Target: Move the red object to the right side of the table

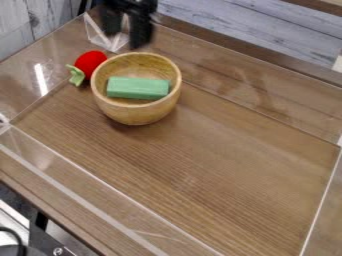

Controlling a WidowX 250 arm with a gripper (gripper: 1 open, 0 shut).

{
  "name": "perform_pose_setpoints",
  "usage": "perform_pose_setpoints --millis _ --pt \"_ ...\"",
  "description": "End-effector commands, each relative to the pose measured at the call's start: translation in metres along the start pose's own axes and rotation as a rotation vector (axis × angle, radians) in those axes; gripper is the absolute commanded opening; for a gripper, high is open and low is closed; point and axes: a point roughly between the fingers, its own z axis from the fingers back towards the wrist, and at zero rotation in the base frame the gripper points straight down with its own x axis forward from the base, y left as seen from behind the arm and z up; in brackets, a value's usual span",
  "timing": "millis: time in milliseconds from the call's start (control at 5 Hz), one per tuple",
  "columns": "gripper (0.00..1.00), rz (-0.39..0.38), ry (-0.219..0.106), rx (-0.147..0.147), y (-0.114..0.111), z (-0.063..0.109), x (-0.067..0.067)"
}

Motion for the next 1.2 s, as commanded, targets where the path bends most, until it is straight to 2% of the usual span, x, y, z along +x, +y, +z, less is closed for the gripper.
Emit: perform_pose_setpoints --millis 0,200,600,1000 --pt "1.0 0.019 -0.05 0.053 0.037 0.024 0.008" --pt "1.0 0.068 -0.039 0.051 0.063 0.023 0.014" --pt "1.0 0.151 -0.023 0.038 0.098 -0.003 0.033" --pt "1.0 0.187 -0.002 0.031 0.1 -0.036 0.049"
